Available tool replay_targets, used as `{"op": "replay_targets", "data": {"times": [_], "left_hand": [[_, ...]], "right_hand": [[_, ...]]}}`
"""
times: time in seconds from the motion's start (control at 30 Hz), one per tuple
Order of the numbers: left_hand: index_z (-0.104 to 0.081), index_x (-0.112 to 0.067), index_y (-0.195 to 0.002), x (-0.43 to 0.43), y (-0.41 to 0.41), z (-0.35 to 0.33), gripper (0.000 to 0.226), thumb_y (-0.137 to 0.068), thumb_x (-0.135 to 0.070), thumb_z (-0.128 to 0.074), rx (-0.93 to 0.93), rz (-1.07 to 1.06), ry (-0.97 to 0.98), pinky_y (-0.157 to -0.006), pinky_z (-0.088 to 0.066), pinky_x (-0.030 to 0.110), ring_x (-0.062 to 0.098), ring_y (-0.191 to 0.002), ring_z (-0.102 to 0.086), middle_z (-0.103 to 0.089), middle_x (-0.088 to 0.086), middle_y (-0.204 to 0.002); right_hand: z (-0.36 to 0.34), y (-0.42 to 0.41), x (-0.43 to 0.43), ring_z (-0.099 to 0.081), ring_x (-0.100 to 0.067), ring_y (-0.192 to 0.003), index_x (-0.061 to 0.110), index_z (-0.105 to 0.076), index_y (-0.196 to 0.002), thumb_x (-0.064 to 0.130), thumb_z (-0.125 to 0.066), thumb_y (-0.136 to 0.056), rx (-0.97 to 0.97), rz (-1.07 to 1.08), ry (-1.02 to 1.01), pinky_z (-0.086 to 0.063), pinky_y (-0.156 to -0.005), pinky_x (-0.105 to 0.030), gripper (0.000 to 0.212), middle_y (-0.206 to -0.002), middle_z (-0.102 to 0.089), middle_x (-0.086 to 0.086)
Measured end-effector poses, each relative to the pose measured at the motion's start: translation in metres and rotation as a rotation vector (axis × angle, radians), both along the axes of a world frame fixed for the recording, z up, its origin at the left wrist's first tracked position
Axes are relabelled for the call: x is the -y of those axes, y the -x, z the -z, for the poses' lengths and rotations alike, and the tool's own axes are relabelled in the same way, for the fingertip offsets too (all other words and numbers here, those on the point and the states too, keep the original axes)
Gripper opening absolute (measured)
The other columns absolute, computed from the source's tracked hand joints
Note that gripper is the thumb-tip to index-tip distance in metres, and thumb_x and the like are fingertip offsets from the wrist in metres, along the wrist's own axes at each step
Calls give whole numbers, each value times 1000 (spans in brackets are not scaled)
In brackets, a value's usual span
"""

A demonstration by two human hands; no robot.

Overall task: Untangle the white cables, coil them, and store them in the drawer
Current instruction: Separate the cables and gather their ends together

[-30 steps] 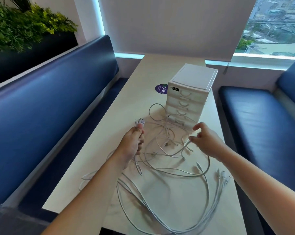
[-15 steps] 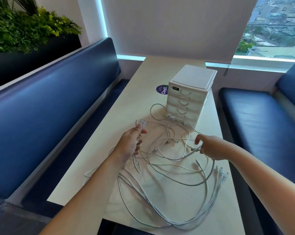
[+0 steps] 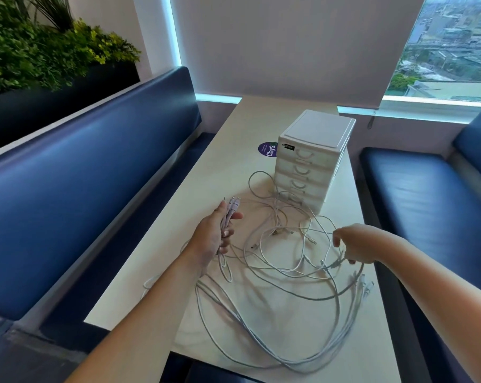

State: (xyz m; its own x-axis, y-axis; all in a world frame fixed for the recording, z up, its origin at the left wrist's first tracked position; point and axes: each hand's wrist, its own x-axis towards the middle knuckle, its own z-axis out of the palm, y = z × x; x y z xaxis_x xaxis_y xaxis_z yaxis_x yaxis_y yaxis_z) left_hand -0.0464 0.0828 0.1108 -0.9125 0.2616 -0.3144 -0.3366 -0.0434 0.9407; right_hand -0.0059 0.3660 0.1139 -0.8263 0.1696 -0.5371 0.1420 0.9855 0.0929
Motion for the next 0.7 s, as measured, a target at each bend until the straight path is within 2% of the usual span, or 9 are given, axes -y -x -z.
{"op": "replay_targets", "data": {"times": [0.1, 0.2, 0.33, 0.4, 0.47, 0.6, 0.7], "left_hand": [[-63, -12, -98, 1, 0, 0, 42, -104, -36, -29, -1, 5, -15, -47, -16, 25, 7, -42, -21, -31, -7, -52], [-62, -12, -98, 0, 1, -2, 39, -103, -28, -27, -9, -2, -26, -47, -17, 25, 6, -42, -22, -32, -7, -53], [-61, -12, -100, -4, 0, -4, 35, -103, -25, -29, -19, 1, -41, -47, -19, 24, 6, -42, -24, -34, -7, -54], [-60, -13, -101, -7, 0, -5, 32, -104, -26, -30, -29, 11, -47, -48, -19, 24, 6, -43, -25, -34, -8, -55], [-58, -13, -100, -10, -1, -6, 30, -105, -25, -30, -52, 20, -58, -49, -20, 25, 6, -43, -26, -36, -8, -56], [-55, -14, -99, -18, -4, -8, 27, -106, -24, -31, -92, 40, -65, -49, -21, 23, 6, -45, -27, -37, -7, -59], [-55, -16, -101, -23, -6, -10, 24, -107, -23, -32, -105, 65, -57, -46, -24, 19, 6, -46, -29, -42, -6, -64]], "right_hand": [[-9, -1, 1, -54, -11, -69, 23, -59, -108, 6, -59, -81, 40, 39, 262, -42, -60, -22, 32, -84, -72, 7], [-21, -4, 4, -58, -9, -70, 20, -61, -104, 6, -60, -84, -29, 57, 560, -44, -71, -27, 25, -82, -75, 7], [-32, -9, 15, -63, -10, -71, 12, -63, -104, -6, -61, -85, -154, 147, 982, -47, -67, -25, 26, -85, -74, -3], [-34, -11, 27, -67, -13, -74, 8, -64, -103, -7, -64, -83, -239, 214, 1171, -52, -65, -23, 25, -80, -73, -3], [-33, -13, 43, -67, -12, -69, 8, -64, -98, -8, -67, -80, -318, 301, 1337, -55, -64, -22, 24, -75, -70, -1], [-26, -13, 75, -65, -10, -61, 5, -61, -89, -9, -67, -79, -429, 411, 1522, -53, -58, -20, 18, -71, -65, -4], [-24, -11, 89, -64, -16, -62, 5, -55, -86, -1, -64, -85, -476, 394, 1506, -52, -54, -22, 11, -72, -64, -5]]}}
